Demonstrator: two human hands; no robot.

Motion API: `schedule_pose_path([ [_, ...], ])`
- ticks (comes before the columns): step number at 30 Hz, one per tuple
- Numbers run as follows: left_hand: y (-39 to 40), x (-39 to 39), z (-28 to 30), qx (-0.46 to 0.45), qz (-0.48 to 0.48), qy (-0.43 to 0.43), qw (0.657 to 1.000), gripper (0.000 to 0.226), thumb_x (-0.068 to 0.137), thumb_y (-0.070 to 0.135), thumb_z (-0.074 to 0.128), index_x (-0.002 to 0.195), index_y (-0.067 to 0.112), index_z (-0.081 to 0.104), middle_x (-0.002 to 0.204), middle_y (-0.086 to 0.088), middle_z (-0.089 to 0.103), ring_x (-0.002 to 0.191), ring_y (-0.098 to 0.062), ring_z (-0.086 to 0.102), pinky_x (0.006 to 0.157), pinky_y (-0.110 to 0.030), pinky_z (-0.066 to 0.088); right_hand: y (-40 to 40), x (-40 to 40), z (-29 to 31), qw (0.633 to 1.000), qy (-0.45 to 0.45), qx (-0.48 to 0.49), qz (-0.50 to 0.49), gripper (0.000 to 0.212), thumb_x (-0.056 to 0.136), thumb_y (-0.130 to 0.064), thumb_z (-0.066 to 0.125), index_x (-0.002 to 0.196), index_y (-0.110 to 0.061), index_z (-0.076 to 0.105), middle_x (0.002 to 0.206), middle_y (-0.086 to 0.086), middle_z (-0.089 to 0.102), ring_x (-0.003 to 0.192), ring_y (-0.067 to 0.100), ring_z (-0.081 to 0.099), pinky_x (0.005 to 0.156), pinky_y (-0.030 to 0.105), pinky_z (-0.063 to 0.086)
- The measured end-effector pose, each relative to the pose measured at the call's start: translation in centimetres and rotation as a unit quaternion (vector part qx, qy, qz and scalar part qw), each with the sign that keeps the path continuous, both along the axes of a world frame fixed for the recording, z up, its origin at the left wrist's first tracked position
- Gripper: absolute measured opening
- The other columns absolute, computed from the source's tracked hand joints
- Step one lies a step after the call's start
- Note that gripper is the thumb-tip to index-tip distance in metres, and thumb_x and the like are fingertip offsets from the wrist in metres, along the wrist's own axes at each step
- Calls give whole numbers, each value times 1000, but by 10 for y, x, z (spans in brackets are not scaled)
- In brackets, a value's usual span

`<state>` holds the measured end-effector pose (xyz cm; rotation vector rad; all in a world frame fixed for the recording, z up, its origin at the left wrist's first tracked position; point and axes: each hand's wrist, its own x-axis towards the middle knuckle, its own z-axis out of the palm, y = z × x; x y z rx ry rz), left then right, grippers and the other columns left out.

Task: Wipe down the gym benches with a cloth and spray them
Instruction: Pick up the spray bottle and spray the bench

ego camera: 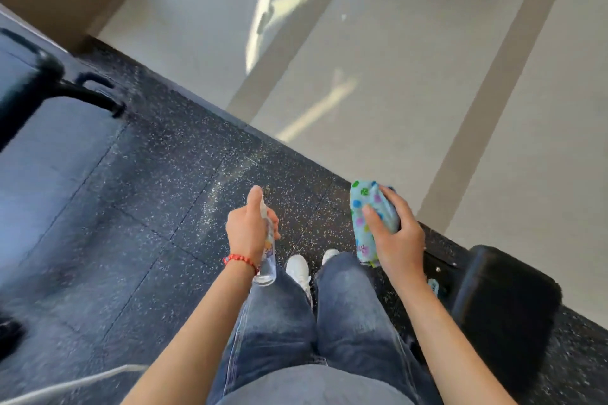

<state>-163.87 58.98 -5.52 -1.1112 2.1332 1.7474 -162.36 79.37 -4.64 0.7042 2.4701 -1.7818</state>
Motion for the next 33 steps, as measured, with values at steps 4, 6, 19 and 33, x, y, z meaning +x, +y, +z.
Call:
schedule_pose_path([
  [4,-23,-14,1,13,68,11,998,66,90,51,37,42,11,57,38,-4,54,35,-14,52,55,-27,43,-30,-48,4,996,0,3,92,39,79,-24,70,116,-28,60,110,-30,55,98,-16,53,84,4,40],
  [6,-34,-26,0,13,101,18,995,65,91,50,38,43,11,57,40,-4,54,34,-14,52,55,-27,44,-45,-75,4,990,6,-2,138,37,80,-22,70,115,-27,60,109,-28,56,96,-16,54,83,4,42],
  [19,-107,-120,27,-8,331,44,942,66,88,50,38,36,15,57,38,-4,54,37,-19,50,49,-25,44,-150,-243,26,925,19,-18,378,35,80,-24,69,108,-39,56,102,-33,54,87,-17,55,71,4,45],
  [33,-309,-188,32,-14,410,59,910,66,92,48,40,40,12,56,42,-7,54,38,-20,50,45,-24,44,-378,-334,31,885,30,-7,465,36,80,-26,70,111,-38,56,99,-16,64,84,0,62,77,28,55],
])
